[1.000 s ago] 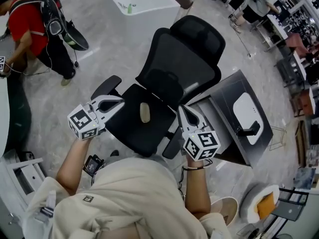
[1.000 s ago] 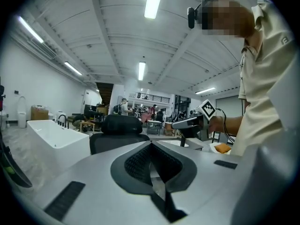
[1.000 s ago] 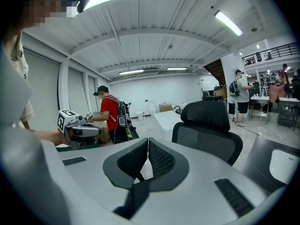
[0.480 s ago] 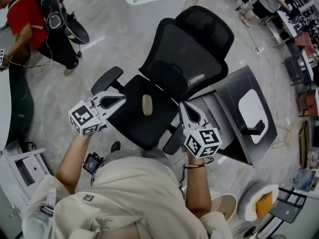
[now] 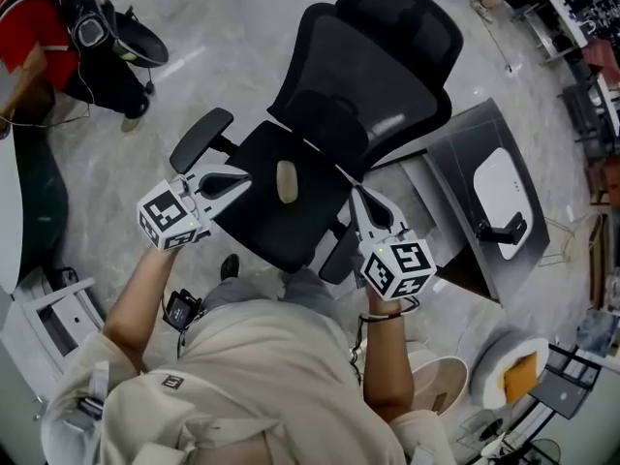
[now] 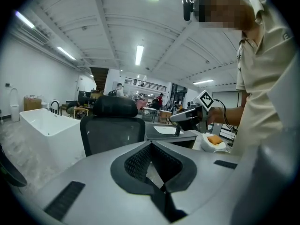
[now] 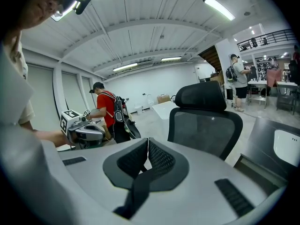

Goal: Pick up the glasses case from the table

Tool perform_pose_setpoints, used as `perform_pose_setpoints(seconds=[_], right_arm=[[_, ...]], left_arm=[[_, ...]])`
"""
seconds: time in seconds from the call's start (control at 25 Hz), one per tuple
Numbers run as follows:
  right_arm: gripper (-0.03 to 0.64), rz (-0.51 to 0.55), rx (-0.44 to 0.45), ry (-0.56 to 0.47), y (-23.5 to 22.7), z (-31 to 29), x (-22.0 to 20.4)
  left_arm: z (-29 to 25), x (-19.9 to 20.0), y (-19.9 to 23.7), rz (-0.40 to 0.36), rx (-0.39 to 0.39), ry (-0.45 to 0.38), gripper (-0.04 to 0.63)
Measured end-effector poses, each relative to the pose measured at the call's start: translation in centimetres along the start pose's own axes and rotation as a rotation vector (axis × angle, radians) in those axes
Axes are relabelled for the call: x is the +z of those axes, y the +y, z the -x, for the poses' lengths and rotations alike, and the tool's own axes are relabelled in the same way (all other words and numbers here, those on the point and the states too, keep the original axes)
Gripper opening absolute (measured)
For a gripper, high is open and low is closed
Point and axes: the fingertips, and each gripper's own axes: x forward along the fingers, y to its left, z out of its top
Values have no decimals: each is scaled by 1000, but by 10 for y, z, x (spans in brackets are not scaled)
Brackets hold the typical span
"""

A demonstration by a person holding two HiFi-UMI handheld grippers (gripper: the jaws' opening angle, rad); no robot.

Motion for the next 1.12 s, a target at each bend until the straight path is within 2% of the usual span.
perform_pose_setpoints(seconds=[0.4, 1.12], right_arm=[[25, -70, -25, 31, -21, 0, -35], [25, -171, -103, 63, -85, 0, -91]], left_arm=[[-36, -34, 9, -13, -57, 99, 15], [-117, -119, 33, 41, -141, 259, 15]])
